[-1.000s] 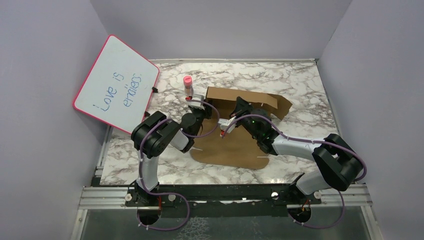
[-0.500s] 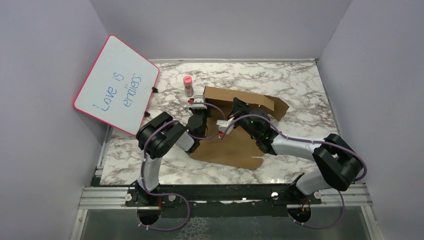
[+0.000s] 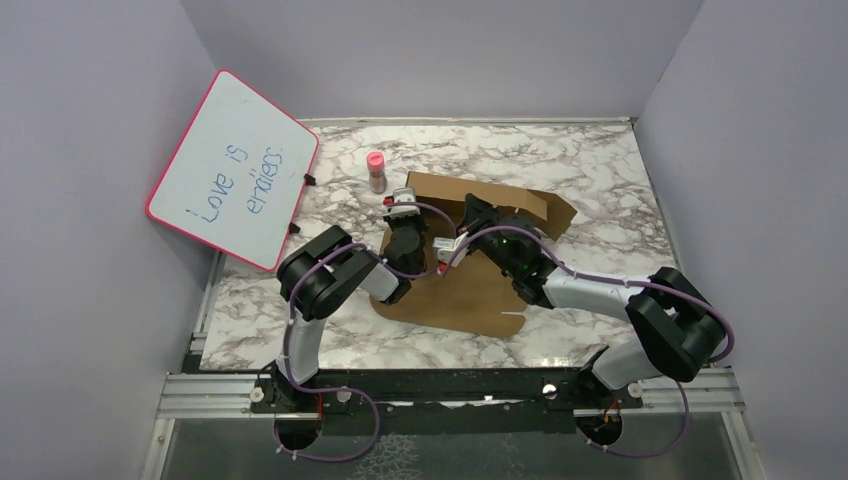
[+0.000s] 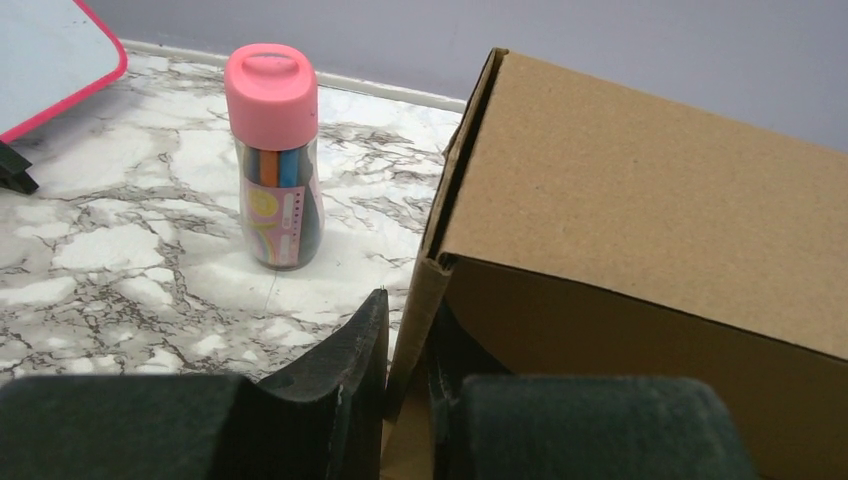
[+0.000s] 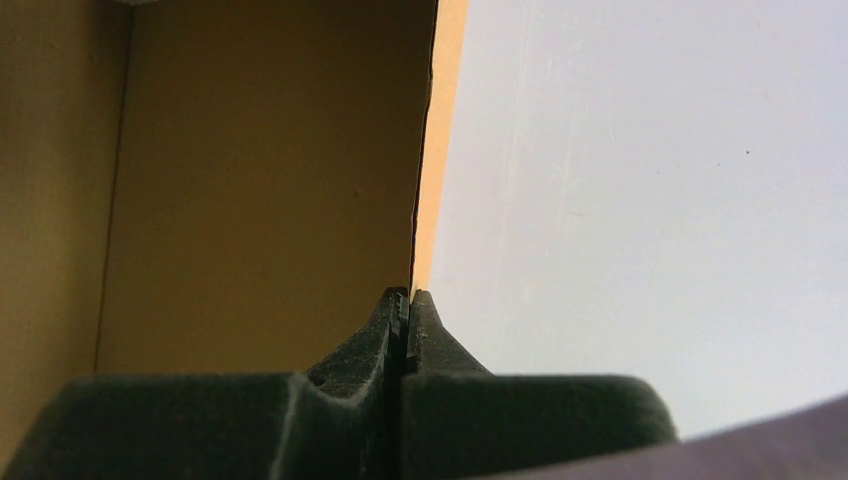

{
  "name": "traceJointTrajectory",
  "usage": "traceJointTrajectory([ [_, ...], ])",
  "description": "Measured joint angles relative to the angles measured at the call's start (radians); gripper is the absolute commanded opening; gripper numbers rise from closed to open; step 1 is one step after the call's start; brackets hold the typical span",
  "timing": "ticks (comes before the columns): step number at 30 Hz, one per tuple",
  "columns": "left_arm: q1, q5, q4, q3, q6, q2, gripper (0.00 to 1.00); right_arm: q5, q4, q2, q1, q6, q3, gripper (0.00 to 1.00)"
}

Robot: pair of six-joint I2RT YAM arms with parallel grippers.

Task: Fold the paper box

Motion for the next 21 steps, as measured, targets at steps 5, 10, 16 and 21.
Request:
traceJointTrajectory([
  [5, -0.007, -0.031, -0.050, 0.010, -0.026, -0.010, 0.12, -0.006, -0.009, 0.000, 0.000, 0.010, 0.004, 0.01],
  [10, -0.007, -0.023, -0.089, -0.011, -0.071, -0.039, 0.23, -0.014, -0.013, 0.000, 0.000, 0.026, 0.007, 0.01],
  [16, 0.011, 0.016, -0.118, -0.103, -0.123, -0.125, 0.37, -0.037, -0.026, -0.010, 0.005, 0.047, 0.009, 0.02],
  [21, 0.019, 0.041, -0.153, -0.152, -0.141, -0.196, 0.44, -0.056, -0.038, -0.019, 0.008, 0.063, 0.015, 0.05],
])
